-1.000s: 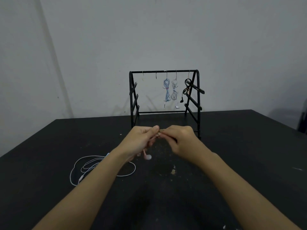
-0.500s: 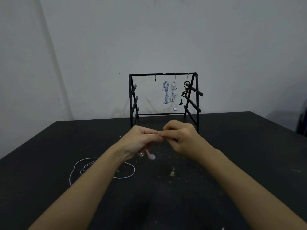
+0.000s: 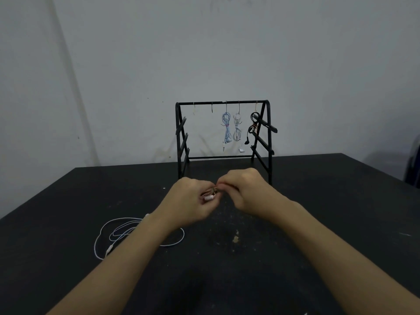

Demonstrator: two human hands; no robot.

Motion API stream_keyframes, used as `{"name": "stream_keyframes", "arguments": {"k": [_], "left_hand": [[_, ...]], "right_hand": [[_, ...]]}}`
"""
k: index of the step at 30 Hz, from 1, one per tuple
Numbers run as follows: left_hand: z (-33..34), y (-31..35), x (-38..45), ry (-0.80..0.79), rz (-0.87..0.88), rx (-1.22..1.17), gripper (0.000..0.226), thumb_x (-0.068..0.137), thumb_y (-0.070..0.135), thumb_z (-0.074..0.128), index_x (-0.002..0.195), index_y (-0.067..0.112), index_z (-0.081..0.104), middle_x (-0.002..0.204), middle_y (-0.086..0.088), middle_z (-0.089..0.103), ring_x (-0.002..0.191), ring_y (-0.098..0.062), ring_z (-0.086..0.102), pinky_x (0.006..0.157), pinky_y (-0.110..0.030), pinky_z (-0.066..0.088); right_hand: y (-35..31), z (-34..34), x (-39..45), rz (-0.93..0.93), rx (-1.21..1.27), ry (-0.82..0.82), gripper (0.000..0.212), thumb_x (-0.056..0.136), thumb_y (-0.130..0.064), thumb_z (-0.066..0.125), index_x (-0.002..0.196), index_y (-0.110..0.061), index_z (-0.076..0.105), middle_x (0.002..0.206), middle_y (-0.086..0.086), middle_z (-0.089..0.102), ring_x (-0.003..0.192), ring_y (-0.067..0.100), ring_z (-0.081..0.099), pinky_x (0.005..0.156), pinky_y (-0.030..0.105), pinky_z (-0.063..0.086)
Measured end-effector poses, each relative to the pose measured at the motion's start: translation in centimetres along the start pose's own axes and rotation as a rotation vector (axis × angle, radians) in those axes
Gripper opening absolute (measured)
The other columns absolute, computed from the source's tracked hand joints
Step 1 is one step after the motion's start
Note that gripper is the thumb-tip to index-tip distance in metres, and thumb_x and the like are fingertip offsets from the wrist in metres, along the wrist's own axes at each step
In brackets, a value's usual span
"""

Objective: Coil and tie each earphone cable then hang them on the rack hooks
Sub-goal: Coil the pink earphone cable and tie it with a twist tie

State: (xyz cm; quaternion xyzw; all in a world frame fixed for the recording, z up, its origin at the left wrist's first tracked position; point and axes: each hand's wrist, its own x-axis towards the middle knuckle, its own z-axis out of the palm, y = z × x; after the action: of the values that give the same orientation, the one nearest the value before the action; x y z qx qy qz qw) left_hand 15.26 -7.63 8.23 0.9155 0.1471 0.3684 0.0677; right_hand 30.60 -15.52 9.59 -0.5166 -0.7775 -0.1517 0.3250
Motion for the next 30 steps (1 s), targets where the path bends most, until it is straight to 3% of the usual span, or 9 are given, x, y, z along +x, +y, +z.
{"name": "stream_keyframes", "arguments": {"k": [3,8,12,16,18,21,22,25,30], "left_hand": [[0.3,-0.1,-0.3,0.091,0.005,-0.035,0.038,0.078,0.038,0.05,0.062,0.008,0.065,0.046,-0.002,0.054,0.049,-0.019,0.047,0.044,-0.023,0.033],[0.1,-0.3,-0.8,0.081,0.034,-0.07,0.033,0.081,0.032,0.053,0.062,0.009,0.066,0.044,0.005,0.045,0.043,-0.007,0.038,0.044,-0.008,0.023],[0.2,-0.2,-1.0,0.086,0.047,-0.005,0.035,0.086,0.033,0.052,0.062,0.011,0.066,0.044,0.01,0.039,0.045,-0.01,0.037,0.045,-0.008,0.022],[0.1,0.2,-0.6,0.042,-0.052,-0.084,0.034,0.087,0.04,0.051,0.077,0.015,0.07,0.053,0.001,0.056,0.048,-0.012,0.048,0.046,-0.02,0.035],[-0.4,0.5,-0.3,-0.036,-0.154,-0.288,0.027,0.093,0.033,0.051,0.083,0.015,0.069,0.057,-0.005,0.054,0.045,-0.01,0.049,0.043,-0.02,0.038],[-0.9,1.0,-0.4,-0.095,-0.291,-0.527,0.034,0.095,0.032,0.044,0.065,0.024,0.059,0.052,0.007,0.041,0.041,-0.012,0.039,0.034,-0.023,0.039],[-1.0,1.0,-0.5,-0.107,-0.306,-0.559,0.035,0.093,0.035,0.042,0.063,0.023,0.056,0.051,0.009,0.04,0.04,-0.01,0.037,0.033,-0.023,0.039],[-1.1,0.9,-0.7,-0.171,-0.323,-0.637,0.041,0.092,0.036,0.04,0.084,0.001,0.059,0.051,0.011,0.039,0.043,-0.005,0.038,0.037,-0.026,0.046],[-1.9,1.4,-0.7,-0.128,-0.326,-0.605,0.043,0.088,0.044,0.039,0.075,0.011,0.062,0.046,0.007,0.04,0.034,-0.004,0.037,0.03,-0.02,0.038]], "right_hand": [[-0.7,-0.1,-0.2,0.137,0.157,0.059,0.019,0.084,-0.012,0.057,0.082,-0.002,0.073,0.07,0.007,0.07,0.059,0.008,0.054,0.057,0.009,0.04],[-1.3,-0.2,-0.6,0.326,0.274,-0.012,0.016,0.09,-0.011,0.058,0.086,-0.005,0.073,0.06,-0.005,0.059,0.051,0.004,0.049,0.051,0.013,0.038],[-1.4,-0.7,-0.6,0.426,0.363,-0.066,0.02,0.092,-0.015,0.057,0.085,-0.006,0.073,0.064,0.005,0.063,0.048,0.004,0.044,0.047,0.015,0.037],[-1.4,-0.7,-0.8,0.437,0.376,-0.012,0.016,0.091,-0.014,0.058,0.087,-0.009,0.073,0.065,-0.004,0.063,0.052,-0.001,0.051,0.052,0.012,0.04],[-1.4,-0.6,-1.1,0.431,0.392,0.041,0.014,0.09,-0.012,0.059,0.089,-0.009,0.072,0.068,-0.004,0.065,0.057,-0.002,0.056,0.056,0.014,0.045],[-1.5,-0.2,-1.3,0.414,0.409,0.107,0.012,0.089,-0.011,0.06,0.089,-0.01,0.072,0.068,0.007,0.067,0.058,0.009,0.06,0.059,0.027,0.053],[-1.6,-0.1,-1.3,0.407,0.418,0.123,0.012,0.089,-0.011,0.06,0.088,-0.01,0.072,0.068,0.009,0.067,0.059,0.013,0.061,0.06,0.03,0.054],[-1.7,0.0,-1.1,0.387,0.449,0.136,0.011,0.089,-0.01,0.06,0.088,-0.009,0.071,0.07,0.01,0.067,0.06,0.019,0.062,0.06,0.033,0.055],[-2.2,-0.1,-1.0,0.29,0.443,0.152,0.01,0.089,-0.007,0.059,0.088,-0.007,0.069,0.069,-0.001,0.065,0.057,0.004,0.056,0.056,0.016,0.047]]}}
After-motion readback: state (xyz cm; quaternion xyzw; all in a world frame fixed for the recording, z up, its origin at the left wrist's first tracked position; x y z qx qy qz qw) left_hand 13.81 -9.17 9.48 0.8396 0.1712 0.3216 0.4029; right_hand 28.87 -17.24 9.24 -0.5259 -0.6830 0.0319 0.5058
